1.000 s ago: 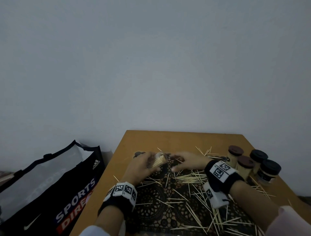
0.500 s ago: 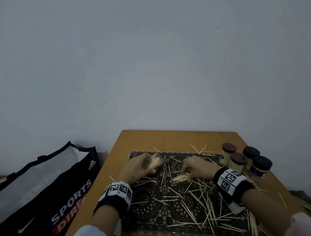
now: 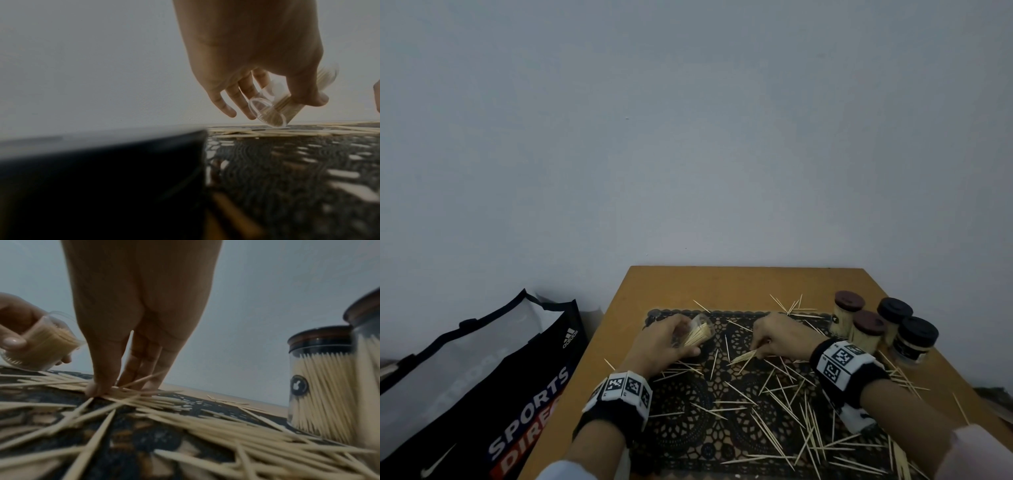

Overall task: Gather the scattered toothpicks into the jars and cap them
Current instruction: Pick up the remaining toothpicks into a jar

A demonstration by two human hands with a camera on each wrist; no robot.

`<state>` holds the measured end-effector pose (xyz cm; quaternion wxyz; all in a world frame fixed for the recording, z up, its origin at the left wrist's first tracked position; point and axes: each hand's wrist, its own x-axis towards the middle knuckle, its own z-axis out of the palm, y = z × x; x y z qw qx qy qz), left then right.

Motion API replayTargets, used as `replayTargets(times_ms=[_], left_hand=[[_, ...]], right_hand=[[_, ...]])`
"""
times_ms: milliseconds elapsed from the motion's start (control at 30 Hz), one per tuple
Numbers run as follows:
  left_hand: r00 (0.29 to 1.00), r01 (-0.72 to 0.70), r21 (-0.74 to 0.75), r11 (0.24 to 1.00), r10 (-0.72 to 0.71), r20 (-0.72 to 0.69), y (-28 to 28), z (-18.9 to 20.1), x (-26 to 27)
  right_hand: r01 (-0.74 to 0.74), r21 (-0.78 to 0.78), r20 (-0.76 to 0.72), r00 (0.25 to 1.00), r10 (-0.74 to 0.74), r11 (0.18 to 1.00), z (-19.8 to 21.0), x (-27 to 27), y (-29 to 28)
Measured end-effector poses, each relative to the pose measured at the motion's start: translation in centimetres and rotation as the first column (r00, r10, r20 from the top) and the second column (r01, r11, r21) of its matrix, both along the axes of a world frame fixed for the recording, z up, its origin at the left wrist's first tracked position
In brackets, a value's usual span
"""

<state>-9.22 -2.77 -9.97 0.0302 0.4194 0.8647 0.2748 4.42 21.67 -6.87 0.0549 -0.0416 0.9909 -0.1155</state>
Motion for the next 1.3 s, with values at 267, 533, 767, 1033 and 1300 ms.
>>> replayTargets(times_ms=[267, 533, 767, 1033, 1300], left_hand=[[1.0, 0.009, -0.023, 1.0, -0.008, 0.024, 0.0, 0.2, 0.2], [0.999, 0.023, -0.034, 0.999, -0.021, 0.047, 0.1, 0.2, 0.1], [0.998, 0.028, -0.03, 0.999, -0.027, 0.062, 0.1, -0.2, -0.2], [0.996, 0.057, 0.003, 0.998, -0.057, 0.075, 0.3, -0.4, -0.3], [0.998, 0.057, 0.027, 0.998, -0.058, 0.033, 0.4, -0.3, -0.1]], right_hand=[[-0.01, 0.076, 0.011, 1.0, 0.009, 0.997, -0.1, -0.2, -0.4], [-0.005, 0.172, -0.106, 0.994, 0.024, 0.985, 0.3, -0.4, -0.2], [0.043, -0.183, -0.156, 0.985, -0.072, 0.982, 1.9, -1.7, -1.0], [-0.037, 0.144, -0.173, 0.983, 0.062, 0.989, 4.1, -3.8, -4.2], [0.008, -0.171, -0.145, 0.989, -0.033, 0.985, 5.8, -5.3, -6.7]])
